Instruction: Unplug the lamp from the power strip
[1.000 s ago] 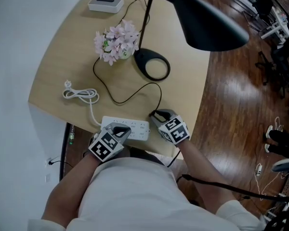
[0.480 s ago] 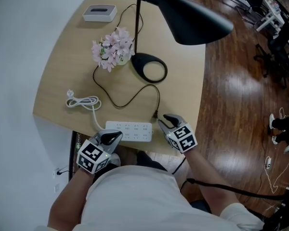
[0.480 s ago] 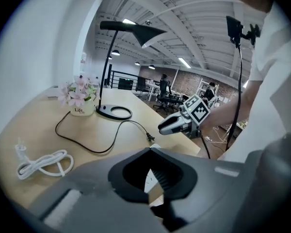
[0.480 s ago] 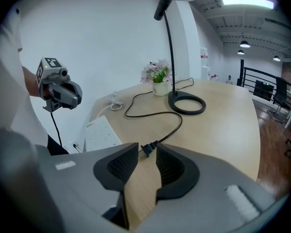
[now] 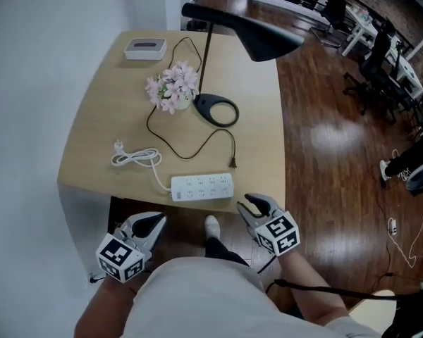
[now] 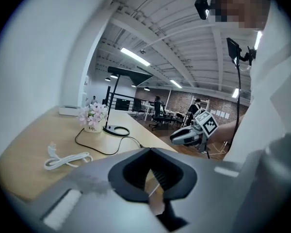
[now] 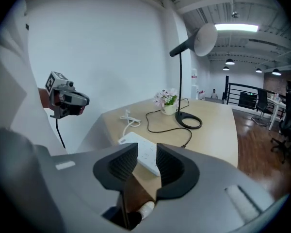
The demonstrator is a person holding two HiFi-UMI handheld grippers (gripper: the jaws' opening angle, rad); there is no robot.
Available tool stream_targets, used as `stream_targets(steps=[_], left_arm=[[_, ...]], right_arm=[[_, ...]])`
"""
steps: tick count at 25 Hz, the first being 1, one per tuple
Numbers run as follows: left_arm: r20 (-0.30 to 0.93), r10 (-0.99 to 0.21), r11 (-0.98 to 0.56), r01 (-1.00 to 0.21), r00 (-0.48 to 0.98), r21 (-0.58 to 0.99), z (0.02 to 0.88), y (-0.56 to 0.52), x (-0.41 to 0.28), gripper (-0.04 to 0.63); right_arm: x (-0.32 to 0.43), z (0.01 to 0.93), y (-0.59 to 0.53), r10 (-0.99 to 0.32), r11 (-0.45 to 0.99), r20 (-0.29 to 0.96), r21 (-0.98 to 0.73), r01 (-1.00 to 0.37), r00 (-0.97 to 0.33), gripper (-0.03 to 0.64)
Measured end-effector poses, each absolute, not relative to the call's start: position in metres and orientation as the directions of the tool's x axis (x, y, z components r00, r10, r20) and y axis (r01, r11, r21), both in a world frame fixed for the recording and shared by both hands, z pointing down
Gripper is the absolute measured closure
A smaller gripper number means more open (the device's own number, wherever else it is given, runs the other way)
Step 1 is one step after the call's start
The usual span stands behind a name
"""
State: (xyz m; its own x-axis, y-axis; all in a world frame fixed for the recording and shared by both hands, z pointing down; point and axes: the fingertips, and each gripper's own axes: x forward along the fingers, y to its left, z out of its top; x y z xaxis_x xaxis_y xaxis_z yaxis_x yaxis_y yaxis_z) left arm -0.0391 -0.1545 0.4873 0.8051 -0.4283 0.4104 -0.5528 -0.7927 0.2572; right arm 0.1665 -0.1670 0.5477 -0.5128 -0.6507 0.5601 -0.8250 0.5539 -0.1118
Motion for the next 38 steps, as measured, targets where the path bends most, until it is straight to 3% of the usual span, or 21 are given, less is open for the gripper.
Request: stream_targets(steps=[10, 23, 27, 38], left_arm=[[0.378, -0.402, -0.827, -0.508, 0.834, 0.24, 0.475, -0.033, -0.13, 0.589], [0.313, -0.457, -0.837, -0.521, 0.833, 0.166, 0.448, 0.105, -0.139, 0.59], [0.286, -0.461, -0.822, -0.526, 0.84, 0.219, 0.44, 0.169, -0.131, 0.59], [0.355, -0.458, -0.821, -0.541, 0.815, 0.181, 0.435, 0.304, -0.142, 0.59]], right_arm=[[0.071, 0.507, 0.011, -0.69, 0.494, 0.529, -0.153, -0.856, -0.493, 0.5], [0.061, 0.472, 0.162, -0.73, 0.521, 0.457, -0.111, -0.847, -0.509, 0.5], [0.071, 0.482, 0.23, -0.726, 0.517, 0.454, -0.133, -0.845, -0.516, 0.5], [0.062, 0.477, 0.361, -0.723, 0.522, 0.426, -0.179, -0.834, -0.544, 0.5]])
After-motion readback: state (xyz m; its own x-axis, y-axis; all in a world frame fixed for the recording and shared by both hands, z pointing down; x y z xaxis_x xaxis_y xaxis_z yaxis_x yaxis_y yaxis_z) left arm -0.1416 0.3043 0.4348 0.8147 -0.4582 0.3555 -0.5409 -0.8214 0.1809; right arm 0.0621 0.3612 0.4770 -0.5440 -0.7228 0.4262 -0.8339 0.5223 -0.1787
